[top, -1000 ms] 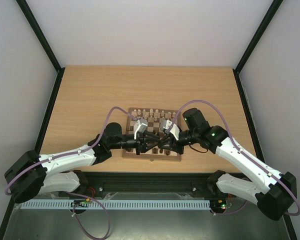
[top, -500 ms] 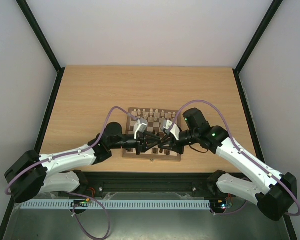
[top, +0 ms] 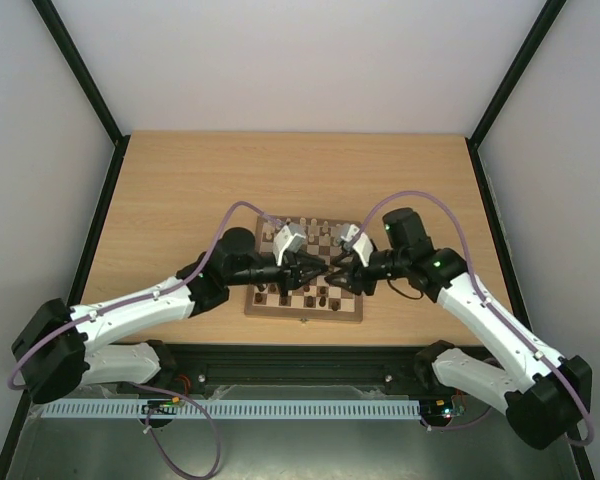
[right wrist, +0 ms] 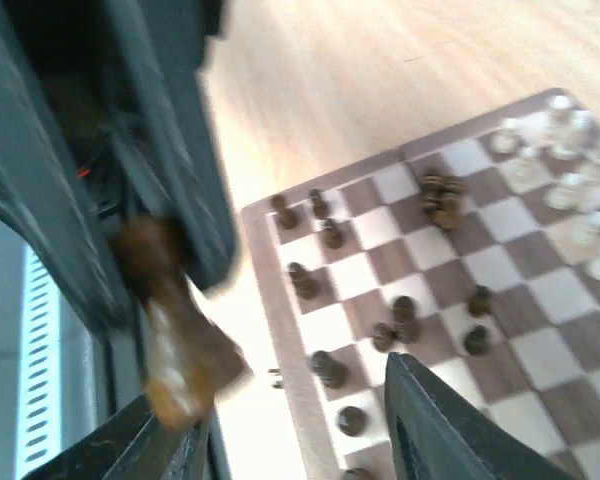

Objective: Set up the chess pieces on the board

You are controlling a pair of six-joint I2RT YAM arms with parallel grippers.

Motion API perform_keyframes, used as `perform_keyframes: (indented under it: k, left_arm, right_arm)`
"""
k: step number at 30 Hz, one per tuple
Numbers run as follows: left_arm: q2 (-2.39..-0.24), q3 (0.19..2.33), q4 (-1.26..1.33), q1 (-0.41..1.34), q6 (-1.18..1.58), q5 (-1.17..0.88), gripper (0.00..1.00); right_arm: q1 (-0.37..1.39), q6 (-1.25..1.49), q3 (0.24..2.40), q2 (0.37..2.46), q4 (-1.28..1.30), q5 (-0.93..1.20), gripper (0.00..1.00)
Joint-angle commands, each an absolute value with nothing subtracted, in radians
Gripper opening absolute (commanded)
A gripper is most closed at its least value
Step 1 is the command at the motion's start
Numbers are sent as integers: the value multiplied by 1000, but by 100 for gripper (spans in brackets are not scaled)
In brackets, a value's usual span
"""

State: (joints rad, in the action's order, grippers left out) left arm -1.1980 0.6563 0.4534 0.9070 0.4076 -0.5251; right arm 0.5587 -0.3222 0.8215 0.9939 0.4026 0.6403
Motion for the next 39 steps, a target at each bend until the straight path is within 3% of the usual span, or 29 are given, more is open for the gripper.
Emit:
perform_keyframes:
  k: [1,6,14,18,28,39]
  left_arm:
    - [-1163,769,208,910,252,-423,15]
    - [-1171,868,44,910,156,-347,15]
    - [-1300,1011,-111,1024,36,-218,14]
    - [-1428,1113,-228,1108,-33,-139,14]
    - [-1733,1340,-442,1210,-155,-31,12]
    - [-1908,1452,-539,1229,-153,25,14]
  right_arm:
    - [414,-292,841,999,422,682,49]
    - [309,-244,874,1050,429,705,50]
    - [239,-127,865,1147,325,391,51]
    - [220,-114,802,1120,276,192,57]
    - [147,-105,807,1109,293,238,57]
    - [147,-128,795,1068,295,236,58]
